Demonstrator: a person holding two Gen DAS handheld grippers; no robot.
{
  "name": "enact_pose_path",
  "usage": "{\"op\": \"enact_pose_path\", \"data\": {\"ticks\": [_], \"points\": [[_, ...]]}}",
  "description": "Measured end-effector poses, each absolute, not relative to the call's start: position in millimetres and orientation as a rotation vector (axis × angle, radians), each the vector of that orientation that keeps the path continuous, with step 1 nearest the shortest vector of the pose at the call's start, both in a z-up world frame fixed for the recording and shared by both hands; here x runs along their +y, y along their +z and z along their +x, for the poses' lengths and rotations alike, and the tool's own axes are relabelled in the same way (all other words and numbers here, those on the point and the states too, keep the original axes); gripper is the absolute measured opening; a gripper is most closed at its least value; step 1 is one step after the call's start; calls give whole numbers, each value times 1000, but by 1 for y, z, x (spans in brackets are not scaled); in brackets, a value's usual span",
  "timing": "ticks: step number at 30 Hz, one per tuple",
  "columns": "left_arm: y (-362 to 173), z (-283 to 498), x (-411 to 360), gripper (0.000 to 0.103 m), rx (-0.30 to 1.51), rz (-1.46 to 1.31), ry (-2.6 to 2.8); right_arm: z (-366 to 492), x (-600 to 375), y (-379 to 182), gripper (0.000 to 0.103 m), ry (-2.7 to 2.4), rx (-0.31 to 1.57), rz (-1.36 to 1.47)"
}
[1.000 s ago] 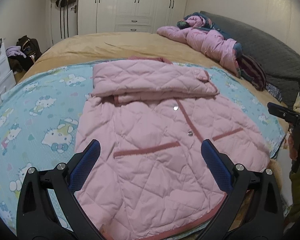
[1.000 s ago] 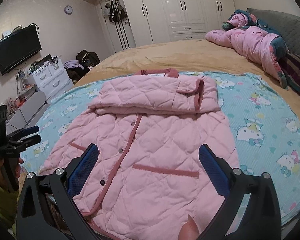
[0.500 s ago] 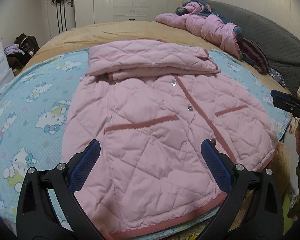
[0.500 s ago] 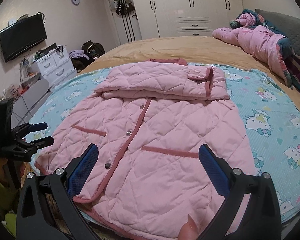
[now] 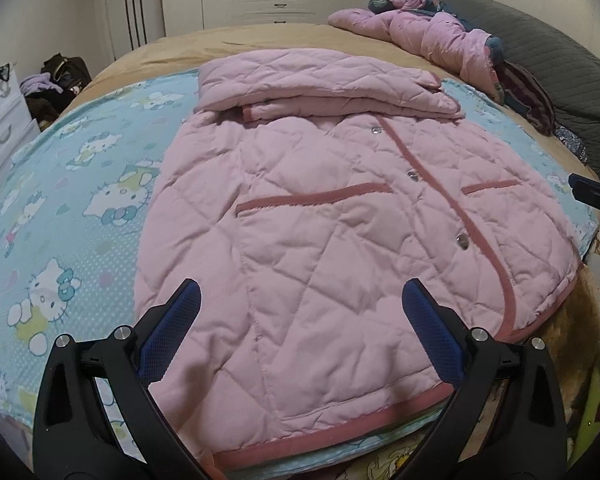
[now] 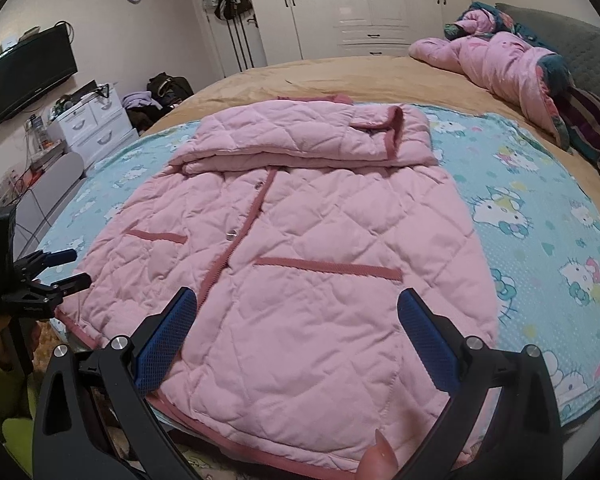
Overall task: Fold large clothes
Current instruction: 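Move both grippers to the jacket hem and grasp it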
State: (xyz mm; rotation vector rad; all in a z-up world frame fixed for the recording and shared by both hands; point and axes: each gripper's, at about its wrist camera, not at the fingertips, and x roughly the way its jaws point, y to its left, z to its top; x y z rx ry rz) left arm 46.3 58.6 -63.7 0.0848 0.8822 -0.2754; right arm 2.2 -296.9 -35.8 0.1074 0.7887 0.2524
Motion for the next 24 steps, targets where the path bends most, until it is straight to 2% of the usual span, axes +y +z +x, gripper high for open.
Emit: {"op": "enact_pose_path", "data": {"ticks": [24], "points": [[-87, 51, 146, 94, 966, -48, -138, -5, -358, -64, 99, 100, 878, 160]]}}
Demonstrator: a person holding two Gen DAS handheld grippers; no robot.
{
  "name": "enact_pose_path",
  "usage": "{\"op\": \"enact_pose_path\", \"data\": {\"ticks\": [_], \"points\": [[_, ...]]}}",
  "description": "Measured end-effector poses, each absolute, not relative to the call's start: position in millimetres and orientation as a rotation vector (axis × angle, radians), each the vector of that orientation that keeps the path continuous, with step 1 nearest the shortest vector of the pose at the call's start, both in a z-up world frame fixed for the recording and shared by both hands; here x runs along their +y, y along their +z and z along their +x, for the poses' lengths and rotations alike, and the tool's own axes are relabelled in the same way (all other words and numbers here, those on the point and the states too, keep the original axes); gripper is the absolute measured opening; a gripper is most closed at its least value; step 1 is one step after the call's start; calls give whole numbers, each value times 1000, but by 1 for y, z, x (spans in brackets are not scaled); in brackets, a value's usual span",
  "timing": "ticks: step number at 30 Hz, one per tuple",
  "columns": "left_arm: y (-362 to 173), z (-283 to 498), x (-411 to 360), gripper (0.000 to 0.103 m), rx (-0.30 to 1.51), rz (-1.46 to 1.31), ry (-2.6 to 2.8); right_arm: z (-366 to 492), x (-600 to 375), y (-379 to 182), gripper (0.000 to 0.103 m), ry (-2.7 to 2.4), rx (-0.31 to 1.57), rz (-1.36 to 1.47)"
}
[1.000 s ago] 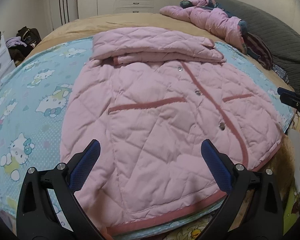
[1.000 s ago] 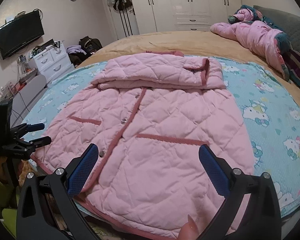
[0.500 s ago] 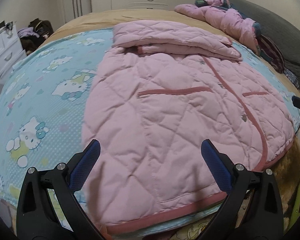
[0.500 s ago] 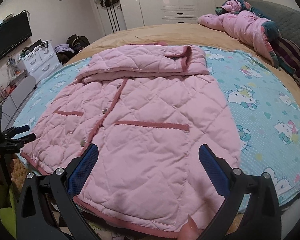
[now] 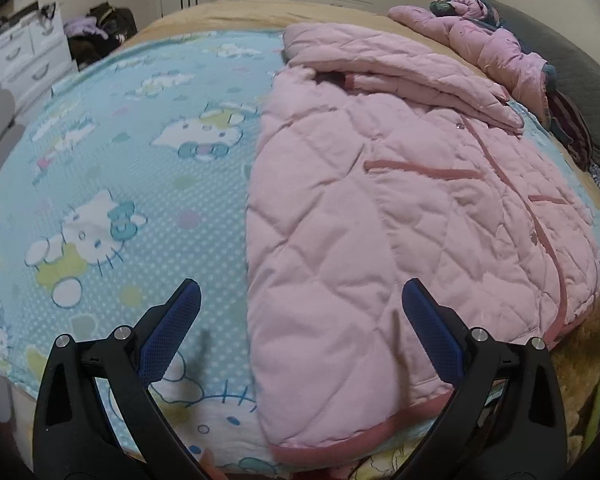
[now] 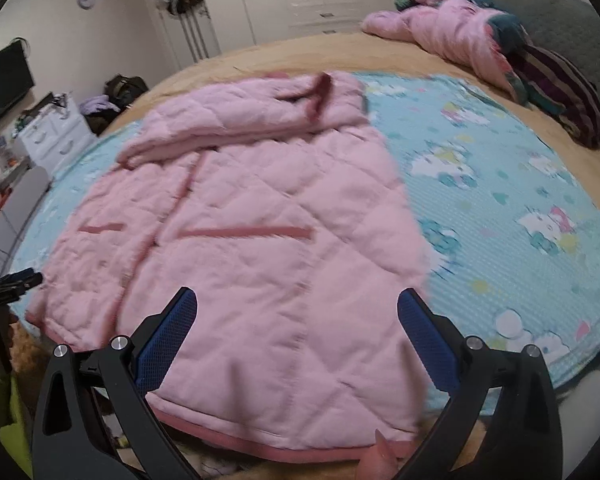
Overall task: Fold large clothes
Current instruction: 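Move both grippers to the jacket hem and grasp it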
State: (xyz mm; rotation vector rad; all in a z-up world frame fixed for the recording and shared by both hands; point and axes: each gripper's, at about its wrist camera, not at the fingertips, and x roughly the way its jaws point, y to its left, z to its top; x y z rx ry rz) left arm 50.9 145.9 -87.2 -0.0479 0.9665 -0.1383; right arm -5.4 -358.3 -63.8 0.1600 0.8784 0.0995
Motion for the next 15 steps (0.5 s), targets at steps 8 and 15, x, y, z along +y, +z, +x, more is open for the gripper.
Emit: {"op": "enact_pose_path", "data": {"ticks": [8, 15], "points": [[-110, 52, 156, 94, 1028, -129, -223, -10, -396, -99, 99, 48, 979, 213], [-118, 54, 157, 94, 1035, -167, -260, -9, -402, -123, 99, 130, 1040, 277]]}}
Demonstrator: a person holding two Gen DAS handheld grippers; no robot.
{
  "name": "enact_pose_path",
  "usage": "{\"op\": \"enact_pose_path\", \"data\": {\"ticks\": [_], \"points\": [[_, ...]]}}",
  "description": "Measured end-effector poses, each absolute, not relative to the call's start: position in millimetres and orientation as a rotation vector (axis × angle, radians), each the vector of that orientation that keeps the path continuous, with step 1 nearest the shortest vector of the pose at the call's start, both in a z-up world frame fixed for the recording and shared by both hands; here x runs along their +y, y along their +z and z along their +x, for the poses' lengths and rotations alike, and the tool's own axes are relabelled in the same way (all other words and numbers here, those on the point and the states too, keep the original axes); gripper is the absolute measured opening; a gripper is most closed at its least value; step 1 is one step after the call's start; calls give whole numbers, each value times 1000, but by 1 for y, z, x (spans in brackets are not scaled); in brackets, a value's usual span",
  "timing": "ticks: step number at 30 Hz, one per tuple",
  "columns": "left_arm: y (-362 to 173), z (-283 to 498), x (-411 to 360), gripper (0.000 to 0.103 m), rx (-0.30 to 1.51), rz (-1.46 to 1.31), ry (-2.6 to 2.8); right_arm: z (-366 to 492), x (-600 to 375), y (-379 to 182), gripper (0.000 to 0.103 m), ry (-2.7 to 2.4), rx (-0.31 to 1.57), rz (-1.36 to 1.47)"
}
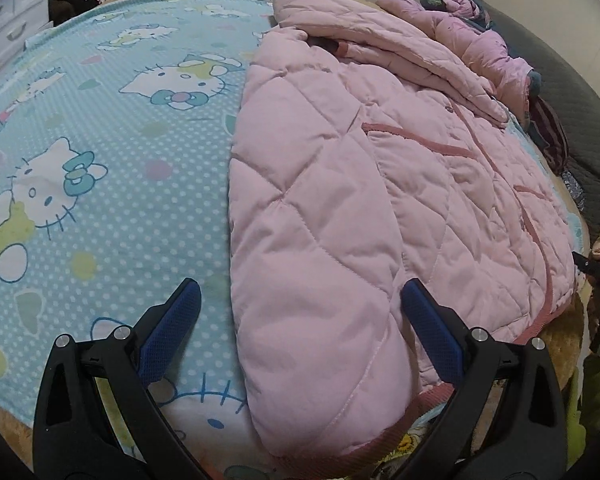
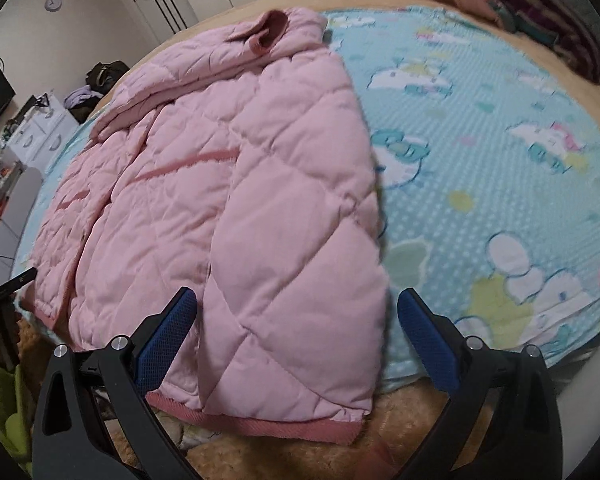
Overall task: Fold large clothes
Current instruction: 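Move both grippers to the jacket hem and grasp it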
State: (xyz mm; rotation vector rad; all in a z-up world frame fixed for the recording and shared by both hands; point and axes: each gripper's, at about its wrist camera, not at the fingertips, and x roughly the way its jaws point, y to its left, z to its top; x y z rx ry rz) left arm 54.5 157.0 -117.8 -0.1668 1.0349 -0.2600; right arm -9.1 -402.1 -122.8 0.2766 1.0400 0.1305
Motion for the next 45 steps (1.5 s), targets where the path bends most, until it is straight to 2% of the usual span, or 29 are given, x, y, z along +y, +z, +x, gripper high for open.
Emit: {"op": "enact_pose_path", "data": {"ticks": [9, 10, 12, 14, 15, 17, 22, 29, 30, 31, 32, 35, 37, 39, 45], "points": [[-121, 60, 148, 94, 1028, -147, -277, -8, -417, -129, 98, 248, 1020, 385], [-121, 60, 146, 94, 1027, -142, -279, -7, -416, -128, 97, 263, 1021, 381], [-120, 60, 145, 94, 1026, -153, -287, -7, -412, -126, 88, 285, 1025, 361], [-119, 59, 142, 77, 1020, -156, -309, -8, -407, -125, 86, 285, 1031, 326], [-117, 59, 141, 74, 1018, -151, -315, -9, -406, -124, 82, 284, 1032, 317], [-113, 57, 137, 60, 1012, -141, -333, -12, -410, -125, 77, 290, 1029, 333], [-118, 60, 141, 59, 1029, -197, -343, -14, -417, -131, 74, 313, 1026, 380], [-121, 61, 139, 59, 1021, -221, -335, -4, -414, -136, 77, 329, 1020, 399], [-120, 61, 139, 56, 1018, -223, -335, -4, -414, -135, 75, 328, 1018, 394], [-119, 60, 140, 50, 1014, -229, -338, -6, -413, -134, 73, 334, 1014, 385], [-118, 60, 140, 41, 1011, -237, -346, -8, -413, -133, 66, 339, 1011, 381], [-113, 60, 143, 27, 992, -261, -367, -14, -414, -126, 50, 365, 986, 394], [-105, 60, 140, 22, 976, -238, -372, -16, -412, -118, 44, 365, 964, 389], [-97, 60, 139, 20, 962, -232, -379, -17, -415, -109, 32, 377, 920, 431], [-54, 70, 141, 14, 891, -230, -403, -9, -426, -64, 27, 455, 749, 540]]}}
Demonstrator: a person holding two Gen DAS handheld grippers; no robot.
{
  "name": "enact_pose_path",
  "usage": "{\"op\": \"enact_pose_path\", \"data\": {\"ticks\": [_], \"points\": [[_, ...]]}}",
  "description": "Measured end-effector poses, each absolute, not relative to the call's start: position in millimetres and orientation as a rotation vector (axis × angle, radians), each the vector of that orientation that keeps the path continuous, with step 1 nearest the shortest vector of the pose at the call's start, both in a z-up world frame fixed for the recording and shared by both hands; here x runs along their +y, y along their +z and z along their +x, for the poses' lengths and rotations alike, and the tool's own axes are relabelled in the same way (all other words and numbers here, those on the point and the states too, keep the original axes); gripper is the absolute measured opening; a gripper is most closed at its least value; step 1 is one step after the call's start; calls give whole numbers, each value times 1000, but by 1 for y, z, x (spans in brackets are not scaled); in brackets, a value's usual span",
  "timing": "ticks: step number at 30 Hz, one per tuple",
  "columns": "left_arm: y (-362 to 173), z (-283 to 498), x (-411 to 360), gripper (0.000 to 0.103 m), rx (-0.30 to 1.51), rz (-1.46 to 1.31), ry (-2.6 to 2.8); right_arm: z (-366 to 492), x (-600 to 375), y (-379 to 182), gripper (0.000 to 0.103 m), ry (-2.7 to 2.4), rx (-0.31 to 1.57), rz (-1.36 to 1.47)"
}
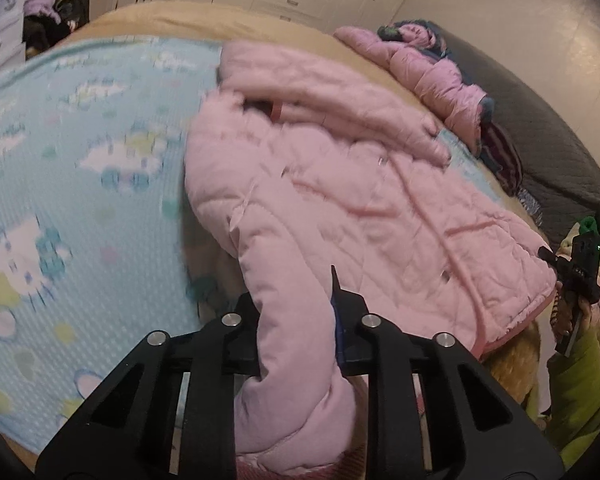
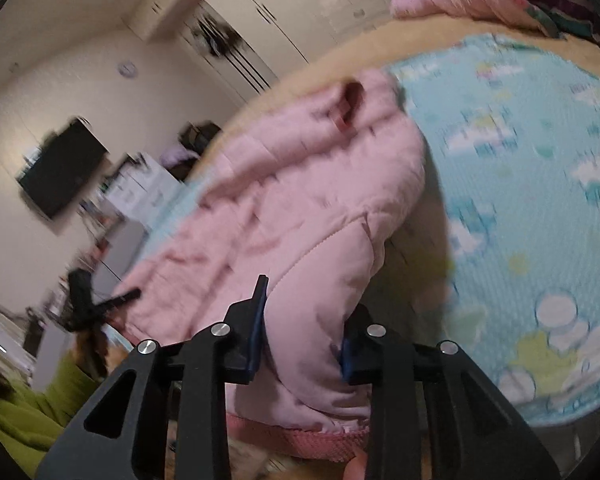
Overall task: Fold large clothes
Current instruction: 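Move both grippers to the jacket hem and grasp it, then lift the hem with both grippers and fold it toward the collar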
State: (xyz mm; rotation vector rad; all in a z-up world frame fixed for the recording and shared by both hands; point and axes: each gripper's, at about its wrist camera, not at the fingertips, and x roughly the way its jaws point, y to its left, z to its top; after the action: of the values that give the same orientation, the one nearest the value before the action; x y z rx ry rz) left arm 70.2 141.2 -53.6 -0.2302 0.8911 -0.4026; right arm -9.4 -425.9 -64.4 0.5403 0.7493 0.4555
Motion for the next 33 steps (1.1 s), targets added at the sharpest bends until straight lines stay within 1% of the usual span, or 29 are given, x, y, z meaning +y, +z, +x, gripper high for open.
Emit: {"op": "enact_pose_path", "data": {"ticks": [7, 10, 16, 21, 25, 33], "points": [[13, 104, 134, 13, 818, -220, -387, 29, -423, -9, 26, 496, 651, 545], [39, 121, 131, 13, 780, -227, -383, 51, -428, 12, 26, 479, 616, 597], [73, 163, 128, 13, 741, -270, -388, 93, -440, 36, 25, 433, 594, 703], [83, 197, 133, 14, 738, -295, -371, 136, -453, 47, 25, 389, 588, 788], [83, 227, 141, 14, 747, -332, -348, 175, -466, 40, 25, 364, 581, 868], [75, 289, 140, 14, 753, -332, -296, 243, -477, 24, 25, 315, 585, 910]]}}
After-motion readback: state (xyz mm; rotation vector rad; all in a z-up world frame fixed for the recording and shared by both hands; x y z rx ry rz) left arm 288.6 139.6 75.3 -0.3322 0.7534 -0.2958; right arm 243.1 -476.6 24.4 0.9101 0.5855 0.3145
